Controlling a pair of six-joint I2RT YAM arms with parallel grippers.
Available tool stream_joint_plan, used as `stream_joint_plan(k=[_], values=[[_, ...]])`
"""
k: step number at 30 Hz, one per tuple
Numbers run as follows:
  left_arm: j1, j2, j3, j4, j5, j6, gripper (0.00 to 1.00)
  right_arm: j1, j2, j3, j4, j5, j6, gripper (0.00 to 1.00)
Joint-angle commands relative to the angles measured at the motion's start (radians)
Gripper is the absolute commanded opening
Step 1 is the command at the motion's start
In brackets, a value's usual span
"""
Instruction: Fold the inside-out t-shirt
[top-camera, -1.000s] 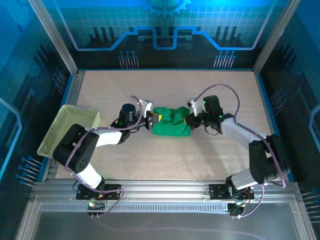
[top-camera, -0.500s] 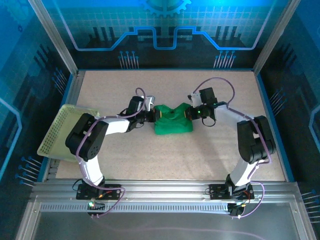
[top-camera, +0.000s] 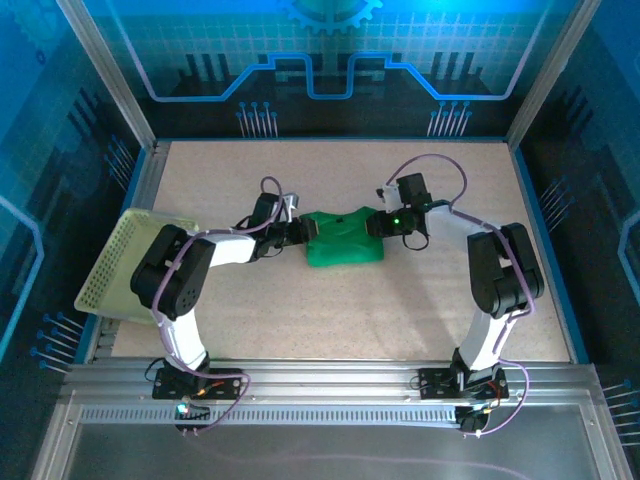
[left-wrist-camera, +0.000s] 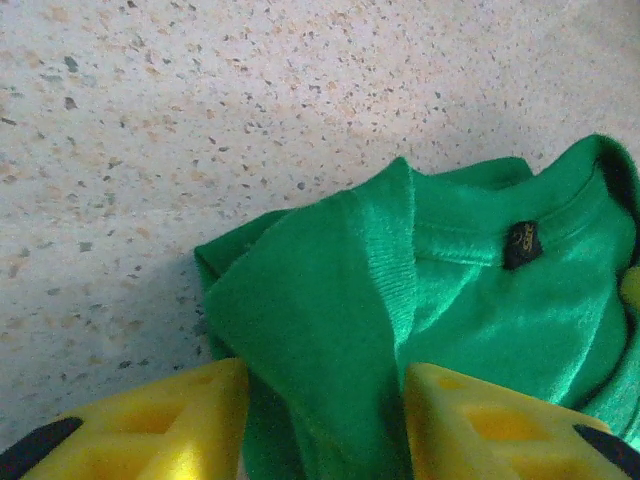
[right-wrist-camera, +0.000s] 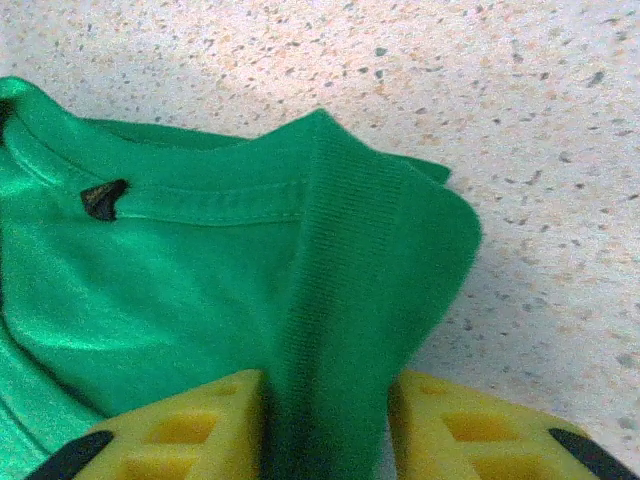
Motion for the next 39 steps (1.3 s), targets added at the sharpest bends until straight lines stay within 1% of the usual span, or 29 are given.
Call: stream_joint_plan(k=[1, 2, 5, 8, 10, 13, 15, 17, 19, 22, 24, 28, 32, 35, 37, 39], values=[[0.015, -0.108, 0.013, -0.083, -0.043, 0.027, 0.51, -0.035, -0.083, 0.008, -0.028, 0.01, 0.004, 0.56], [0.018, -0.133, 0.017, -0.109, -0.06, 0.034, 0.53, -0.044, -0.102, 0.01, -0.037, 0.014, 0.008, 0.59], [0.013, -0.218, 0.017, -0.178, -0.121, 0.042, 0.62, -0.066, -0.162, 0.004, -0.054, 0.019, 0.007, 0.62], [-0.018, -0.3, 0.003, -0.213, -0.187, 0.046, 0.64, -0.059, -0.211, -0.004, -0.061, -0.017, 0.001, 0.62], [-0.05, -0.318, -0.005, -0.193, -0.18, 0.022, 0.63, -0.035, -0.222, 0.0, -0.061, -0.057, 0.003, 0.61], [-0.094, -0.28, 0.009, -0.141, -0.151, -0.035, 0.59, 0.002, -0.198, 0.013, -0.044, -0.081, 0.046, 0.59], [-0.104, -0.22, 0.029, -0.103, -0.118, -0.069, 0.59, 0.007, -0.151, 0.023, -0.014, -0.118, 0.098, 0.56], [-0.104, -0.159, 0.053, -0.085, -0.093, -0.092, 0.58, 0.012, -0.104, 0.036, -0.001, -0.122, 0.128, 0.54], [-0.101, -0.098, 0.073, -0.074, -0.095, -0.099, 0.57, 0.015, -0.064, 0.038, 0.021, -0.115, 0.146, 0.54], [-0.075, -0.015, 0.084, -0.045, -0.078, -0.126, 0.55, 0.01, 0.007, 0.051, 0.046, -0.12, 0.172, 0.53], [-0.053, 0.022, 0.075, -0.009, -0.069, -0.147, 0.55, 0.003, 0.056, 0.063, 0.052, -0.116, 0.186, 0.5], [-0.034, 0.023, 0.076, -0.008, -0.083, -0.129, 0.58, -0.014, 0.072, 0.086, 0.037, -0.07, 0.174, 0.49], [-0.036, -0.09, 0.062, -0.049, -0.097, -0.095, 0.61, -0.007, -0.024, 0.096, -0.036, 0.003, 0.119, 0.5], [-0.035, -0.194, 0.026, -0.14, -0.16, -0.084, 0.62, 0.028, -0.112, 0.079, -0.108, 0.086, 0.062, 0.52], [-0.036, -0.24, -0.003, -0.193, -0.183, -0.082, 0.63, 0.071, -0.158, 0.061, -0.15, 0.124, 0.036, 0.52], [-0.036, -0.296, -0.067, -0.189, -0.196, -0.093, 0.63, 0.142, -0.194, 0.044, -0.184, 0.188, 0.021, 0.52]])
